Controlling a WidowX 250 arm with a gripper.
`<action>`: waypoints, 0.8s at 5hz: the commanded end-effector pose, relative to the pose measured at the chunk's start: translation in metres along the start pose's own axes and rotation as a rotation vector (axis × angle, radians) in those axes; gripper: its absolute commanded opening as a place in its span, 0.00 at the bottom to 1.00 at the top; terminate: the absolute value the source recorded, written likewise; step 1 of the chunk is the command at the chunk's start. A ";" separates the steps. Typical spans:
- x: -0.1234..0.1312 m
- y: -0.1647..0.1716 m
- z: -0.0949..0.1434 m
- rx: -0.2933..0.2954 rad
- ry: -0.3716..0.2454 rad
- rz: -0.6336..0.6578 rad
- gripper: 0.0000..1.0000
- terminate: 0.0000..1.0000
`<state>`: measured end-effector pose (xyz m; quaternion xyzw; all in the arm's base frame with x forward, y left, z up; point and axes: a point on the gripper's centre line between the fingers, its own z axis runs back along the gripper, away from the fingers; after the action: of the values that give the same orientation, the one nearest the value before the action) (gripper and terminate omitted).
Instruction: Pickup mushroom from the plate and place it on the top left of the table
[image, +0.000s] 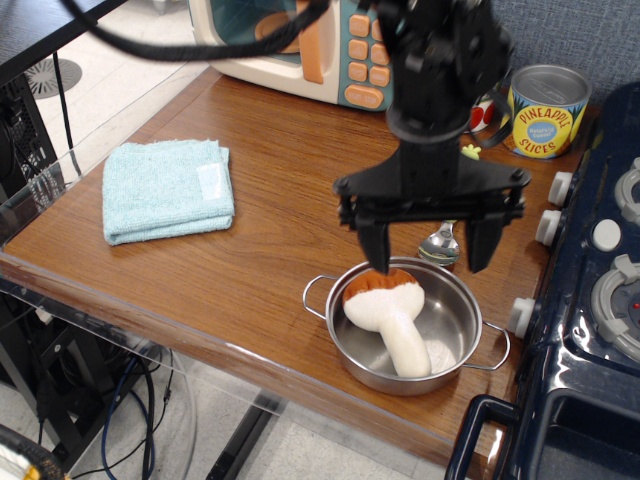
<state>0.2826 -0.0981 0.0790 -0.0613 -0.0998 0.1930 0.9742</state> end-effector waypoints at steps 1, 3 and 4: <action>-0.005 0.003 -0.019 0.080 -0.014 0.025 1.00 0.00; -0.008 0.019 -0.047 0.184 0.038 0.007 1.00 0.00; -0.008 0.019 -0.062 0.212 0.069 -0.022 1.00 0.00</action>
<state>0.2827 -0.0901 0.0183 0.0331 -0.0519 0.1969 0.9785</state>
